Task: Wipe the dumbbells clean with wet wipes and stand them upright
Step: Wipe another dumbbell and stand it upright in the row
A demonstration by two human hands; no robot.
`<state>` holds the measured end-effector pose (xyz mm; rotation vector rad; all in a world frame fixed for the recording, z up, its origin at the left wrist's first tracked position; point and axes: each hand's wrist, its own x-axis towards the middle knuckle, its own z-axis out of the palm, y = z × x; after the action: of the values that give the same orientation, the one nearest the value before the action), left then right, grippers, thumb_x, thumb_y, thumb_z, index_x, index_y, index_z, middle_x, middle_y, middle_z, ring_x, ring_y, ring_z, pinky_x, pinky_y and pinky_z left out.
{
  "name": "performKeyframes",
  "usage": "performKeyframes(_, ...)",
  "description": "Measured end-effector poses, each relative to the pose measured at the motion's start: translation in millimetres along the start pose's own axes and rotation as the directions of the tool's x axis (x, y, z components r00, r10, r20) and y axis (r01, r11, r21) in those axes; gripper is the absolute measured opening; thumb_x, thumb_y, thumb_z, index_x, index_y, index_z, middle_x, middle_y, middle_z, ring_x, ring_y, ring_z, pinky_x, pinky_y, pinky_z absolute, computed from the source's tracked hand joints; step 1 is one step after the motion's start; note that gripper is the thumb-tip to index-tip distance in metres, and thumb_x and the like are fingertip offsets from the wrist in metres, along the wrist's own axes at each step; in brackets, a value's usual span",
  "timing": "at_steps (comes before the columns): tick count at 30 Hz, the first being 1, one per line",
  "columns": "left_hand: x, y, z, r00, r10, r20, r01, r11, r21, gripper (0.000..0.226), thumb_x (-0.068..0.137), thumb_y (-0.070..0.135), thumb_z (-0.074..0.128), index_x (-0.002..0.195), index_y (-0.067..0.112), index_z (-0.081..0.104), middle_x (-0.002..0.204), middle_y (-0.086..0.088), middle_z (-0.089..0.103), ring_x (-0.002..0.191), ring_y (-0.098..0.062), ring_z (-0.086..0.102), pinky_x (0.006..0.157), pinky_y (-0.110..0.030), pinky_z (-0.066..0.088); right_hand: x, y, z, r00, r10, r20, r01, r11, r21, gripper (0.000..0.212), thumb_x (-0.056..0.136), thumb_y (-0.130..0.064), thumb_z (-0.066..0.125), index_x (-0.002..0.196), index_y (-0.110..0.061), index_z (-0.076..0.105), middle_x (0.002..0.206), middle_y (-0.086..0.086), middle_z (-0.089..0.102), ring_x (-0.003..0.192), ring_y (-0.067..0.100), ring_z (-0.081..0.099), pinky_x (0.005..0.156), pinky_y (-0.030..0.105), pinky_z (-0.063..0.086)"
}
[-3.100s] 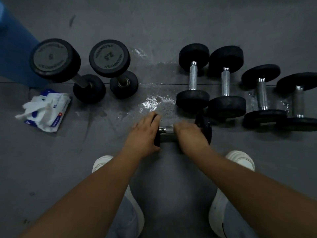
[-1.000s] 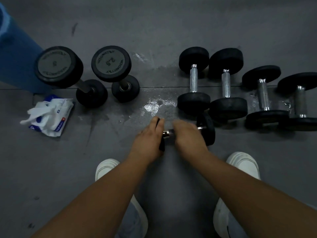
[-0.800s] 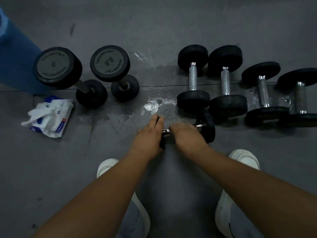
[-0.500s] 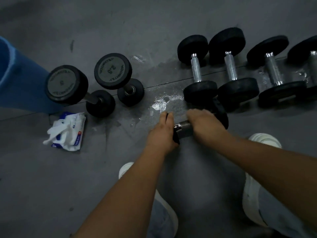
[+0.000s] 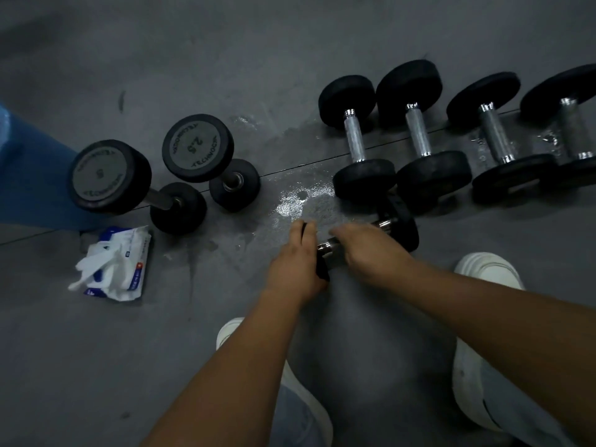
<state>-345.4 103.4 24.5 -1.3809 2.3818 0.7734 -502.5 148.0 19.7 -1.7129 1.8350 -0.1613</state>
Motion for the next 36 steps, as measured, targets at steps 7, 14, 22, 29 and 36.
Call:
performKeyframes(7, 1, 0, 1, 1.000, -0.008, 0.007, 0.008, 1.000, -0.006, 0.111, 0.069, 0.027, 0.083, 0.154, 0.018, 0.012, 0.161, -0.001, 0.001, 0.122, -0.037, 0.051, 0.088, -0.045, 0.049, -6, -15, 24, 0.993, 0.071, 0.093, -0.033, 0.931, -0.364, 0.057, 0.087, -0.029, 0.043, 0.139, -0.007, 0.037, 0.146, 0.019, 0.037, 0.139, 0.032, 0.029, 0.115, 0.045, 0.017)
performKeyframes(14, 3, 0, -1, 1.000, -0.020, -0.004, 0.020, 1.000, -0.005, 0.111, 0.067, 0.029, 0.083, 0.153, 0.019, 0.014, 0.160, -0.001, 0.004, 0.120, -0.037, 0.053, 0.086, -0.044, 0.049, 17, 2, -2, 0.983, 0.179, -0.029, -0.181, 0.954, -0.238, 0.016, 0.081, -0.020, 0.062, 0.098, -0.018, 0.061, 0.104, 0.008, 0.064, 0.098, 0.028, 0.062, 0.080, 0.033, 0.045)
performKeyframes(22, 1, 0, 3, 1.000, -0.018, -0.007, 0.018, 1.000, -0.012, 0.111, 0.068, 0.028, 0.083, 0.154, 0.018, 0.013, 0.161, -0.003, 0.001, 0.122, -0.037, 0.052, 0.088, -0.043, 0.049, 16, 20, -11, 0.999, 0.006, 0.046, -0.001, 0.995, -0.104, 0.018, 0.087, -0.035, 0.057, 0.088, -0.019, 0.065, 0.094, 0.003, 0.069, 0.092, 0.026, 0.064, 0.073, 0.032, 0.043)
performKeyframes(29, 2, -1, 5, 1.000, -0.005, -0.014, 0.004, 1.000, -0.020, 0.115, 0.066, 0.026, 0.084, 0.154, 0.018, 0.011, 0.161, -0.002, 0.002, 0.121, -0.036, 0.052, 0.086, -0.043, 0.050, 8, 6, 8, 0.991, 0.071, -0.111, -0.087, 0.986, -0.143, 0.019, 0.084, -0.020, 0.048, 0.095, -0.022, 0.063, 0.099, 0.003, 0.068, 0.099, 0.024, 0.061, 0.089, 0.034, 0.036)
performKeyframes(36, 2, -13, 12, 0.996, 0.048, -0.071, -0.059, 0.986, -0.157, 0.124, 0.061, 0.024, 0.086, 0.156, 0.020, 0.007, 0.163, 0.000, 0.005, 0.131, -0.031, 0.046, 0.094, -0.042, 0.050, 3, 11, 7, 0.989, 0.087, -0.123, -0.112, 0.969, -0.221, 0.021, 0.084, -0.018, 0.049, 0.099, -0.024, 0.061, 0.107, 0.001, 0.065, 0.108, 0.022, 0.057, 0.092, 0.033, 0.033)
